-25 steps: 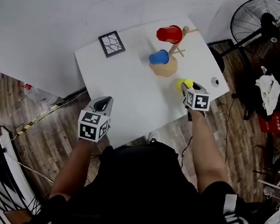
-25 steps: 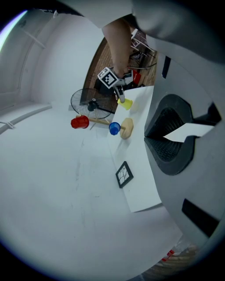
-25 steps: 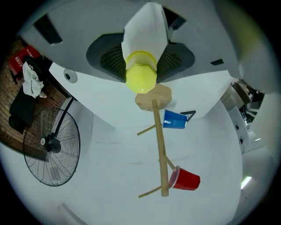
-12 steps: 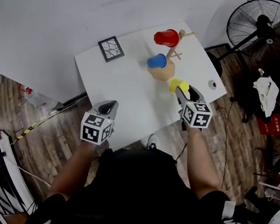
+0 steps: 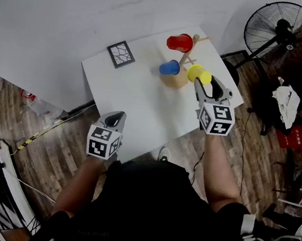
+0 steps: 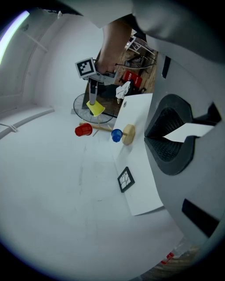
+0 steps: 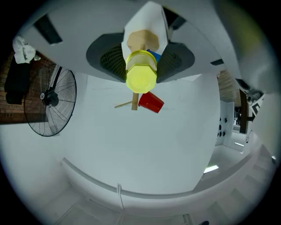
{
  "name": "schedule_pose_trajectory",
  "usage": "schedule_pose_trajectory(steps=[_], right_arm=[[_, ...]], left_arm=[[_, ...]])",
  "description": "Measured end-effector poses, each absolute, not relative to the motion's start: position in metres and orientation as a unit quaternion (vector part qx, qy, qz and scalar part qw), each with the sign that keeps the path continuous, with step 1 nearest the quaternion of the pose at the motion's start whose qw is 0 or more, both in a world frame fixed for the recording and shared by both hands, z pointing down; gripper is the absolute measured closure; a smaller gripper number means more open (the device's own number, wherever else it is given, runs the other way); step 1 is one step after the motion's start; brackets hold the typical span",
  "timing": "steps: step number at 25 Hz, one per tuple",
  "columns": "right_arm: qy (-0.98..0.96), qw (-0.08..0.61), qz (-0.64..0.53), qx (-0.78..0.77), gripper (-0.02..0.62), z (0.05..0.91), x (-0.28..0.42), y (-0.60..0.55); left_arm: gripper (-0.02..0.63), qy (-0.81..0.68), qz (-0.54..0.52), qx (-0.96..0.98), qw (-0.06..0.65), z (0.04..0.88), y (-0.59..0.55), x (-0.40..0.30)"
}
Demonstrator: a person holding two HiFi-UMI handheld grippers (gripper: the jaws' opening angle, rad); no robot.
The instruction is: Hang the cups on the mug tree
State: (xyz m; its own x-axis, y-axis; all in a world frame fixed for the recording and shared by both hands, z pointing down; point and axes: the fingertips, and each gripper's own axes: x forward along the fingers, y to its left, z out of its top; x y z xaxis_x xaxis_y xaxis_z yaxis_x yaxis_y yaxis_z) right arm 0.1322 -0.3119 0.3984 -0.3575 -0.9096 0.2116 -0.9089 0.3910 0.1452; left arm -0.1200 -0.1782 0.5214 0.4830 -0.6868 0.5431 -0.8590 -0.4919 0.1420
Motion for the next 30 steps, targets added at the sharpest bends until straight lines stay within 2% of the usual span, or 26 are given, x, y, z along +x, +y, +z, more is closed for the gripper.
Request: schedule_pose_trajectory(steps=[17, 30], right_arm=[[-0.807, 0.230, -0.011, 0.544, 0.379, 0.441, 0.113, -0.372], [-0.813, 0.249, -0.003, 0.527, 0.377, 0.453, 0.107, -0.358]], left_arm=[[0.589, -0.496, 0.203, 0.820, 0.200, 0.509, -0.172, -0.143], [0.589, -0.490, 0.202, 0.825, 0.195, 0.503, -0.176, -0.138]])
